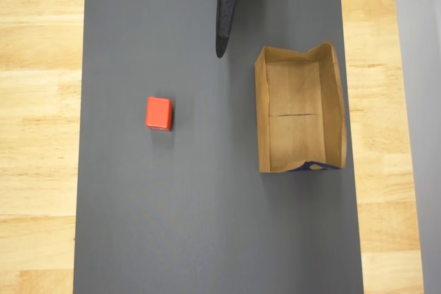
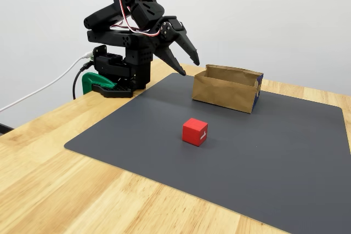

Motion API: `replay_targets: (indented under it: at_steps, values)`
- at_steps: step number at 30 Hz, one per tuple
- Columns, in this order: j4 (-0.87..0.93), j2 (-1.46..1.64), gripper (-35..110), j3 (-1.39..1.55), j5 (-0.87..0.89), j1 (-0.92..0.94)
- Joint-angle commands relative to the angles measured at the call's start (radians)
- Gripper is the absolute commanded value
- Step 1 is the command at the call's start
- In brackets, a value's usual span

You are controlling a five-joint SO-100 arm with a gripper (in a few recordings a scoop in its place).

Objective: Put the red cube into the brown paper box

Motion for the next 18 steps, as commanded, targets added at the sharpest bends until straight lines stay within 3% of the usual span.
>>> replay_targets:
  at_steps: [1,11,18]
  values:
    - [0.029,-0.117,26,-0.129,-0.006,0.029]
    - [-0.08,-0.483,33,-0.347,-0.118,0.158]
    - [-0.04,-0.868,36,-0.615,-0.276,0.244]
